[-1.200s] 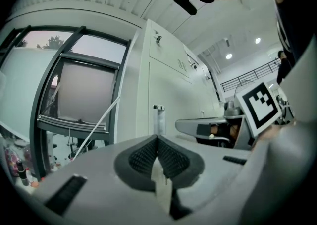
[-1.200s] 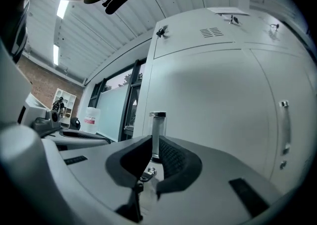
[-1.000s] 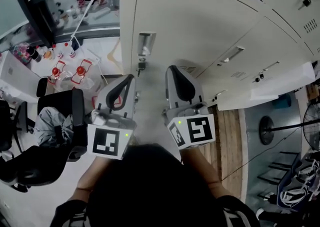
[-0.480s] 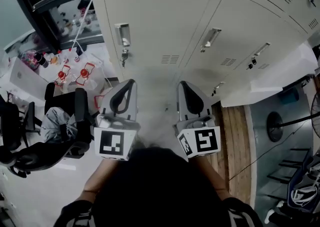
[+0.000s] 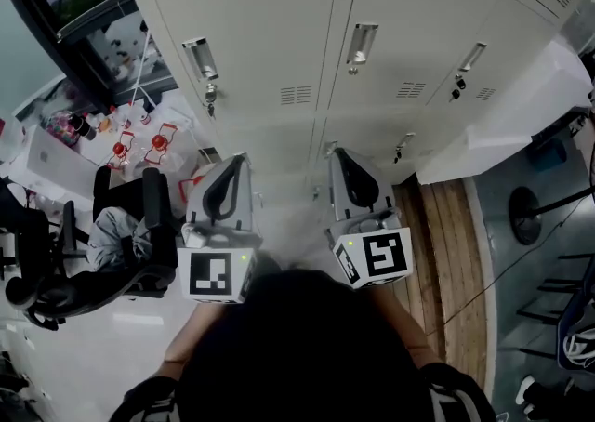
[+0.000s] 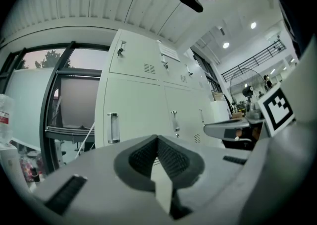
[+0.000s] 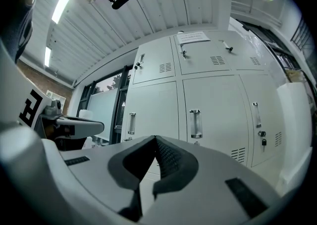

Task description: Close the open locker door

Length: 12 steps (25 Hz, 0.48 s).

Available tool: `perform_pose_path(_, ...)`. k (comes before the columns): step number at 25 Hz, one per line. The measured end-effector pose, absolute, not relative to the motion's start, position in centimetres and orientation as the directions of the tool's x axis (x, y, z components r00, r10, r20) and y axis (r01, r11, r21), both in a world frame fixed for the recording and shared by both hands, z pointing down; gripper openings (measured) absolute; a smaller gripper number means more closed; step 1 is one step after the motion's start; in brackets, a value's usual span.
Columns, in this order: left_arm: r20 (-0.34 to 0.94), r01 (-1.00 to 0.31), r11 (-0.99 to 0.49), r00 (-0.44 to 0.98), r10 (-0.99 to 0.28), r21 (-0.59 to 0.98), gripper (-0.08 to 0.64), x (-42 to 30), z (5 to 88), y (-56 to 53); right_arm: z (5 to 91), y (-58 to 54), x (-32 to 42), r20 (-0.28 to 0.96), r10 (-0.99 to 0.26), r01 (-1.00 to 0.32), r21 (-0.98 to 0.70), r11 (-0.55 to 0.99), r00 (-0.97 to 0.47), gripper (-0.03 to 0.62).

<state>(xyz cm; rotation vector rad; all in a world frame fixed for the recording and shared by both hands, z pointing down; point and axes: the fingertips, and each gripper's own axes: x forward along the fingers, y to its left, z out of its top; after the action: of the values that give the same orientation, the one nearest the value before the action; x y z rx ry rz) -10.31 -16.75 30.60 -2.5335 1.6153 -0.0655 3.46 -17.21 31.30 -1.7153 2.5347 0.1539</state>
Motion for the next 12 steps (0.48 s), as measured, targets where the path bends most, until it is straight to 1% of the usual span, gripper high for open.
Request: perform_pose_path(12,-0.029,-0.893,-0.422,0.431,-0.902,-0.155,0.000,-9.17,30.41,-17.05,31.10,-17.12,4.49,-0.126,-0.921,-0.930,0.050,0.365,-0.369,0.017)
